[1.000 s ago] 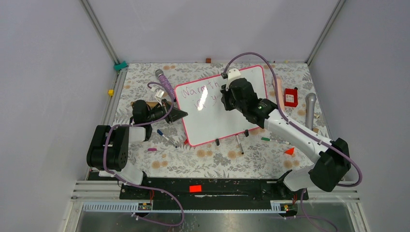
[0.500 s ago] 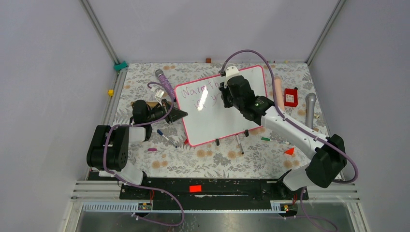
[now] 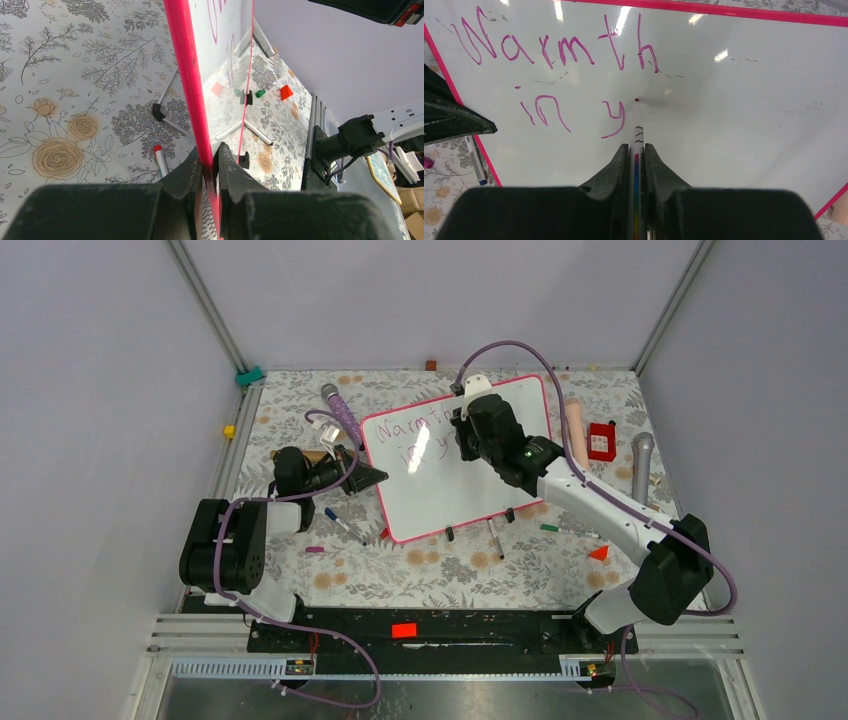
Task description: Write a sentence on the whiteboard
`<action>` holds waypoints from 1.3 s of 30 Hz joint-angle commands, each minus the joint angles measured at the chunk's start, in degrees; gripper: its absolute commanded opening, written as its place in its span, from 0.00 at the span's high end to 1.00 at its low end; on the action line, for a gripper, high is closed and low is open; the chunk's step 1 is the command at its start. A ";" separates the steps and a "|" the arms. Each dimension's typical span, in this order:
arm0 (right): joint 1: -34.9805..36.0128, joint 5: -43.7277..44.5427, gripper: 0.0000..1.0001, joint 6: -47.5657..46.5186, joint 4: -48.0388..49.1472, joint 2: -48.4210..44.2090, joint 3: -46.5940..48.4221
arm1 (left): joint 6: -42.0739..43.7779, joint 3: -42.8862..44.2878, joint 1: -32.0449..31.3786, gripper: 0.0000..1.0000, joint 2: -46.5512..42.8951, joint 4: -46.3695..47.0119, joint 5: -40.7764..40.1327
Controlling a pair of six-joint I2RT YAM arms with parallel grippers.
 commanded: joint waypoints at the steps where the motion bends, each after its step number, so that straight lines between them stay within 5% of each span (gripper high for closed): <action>1: -0.20 -0.38 1.00 -0.61 0.78 -0.45 -0.72 | 8.25 -0.53 -0.14 1.00 0.54 -0.95 -4.37; 21: -0.23 7.36 1.00 -2.45 -1.37 -0.96 -0.47 | 8.27 -0.58 -0.13 1.00 0.47 -0.93 -4.46; 39: -0.19 1.21 1.00 -1.78 0.41 1.87 3.41 | 8.32 -0.47 -0.12 1.00 0.50 -0.99 -4.41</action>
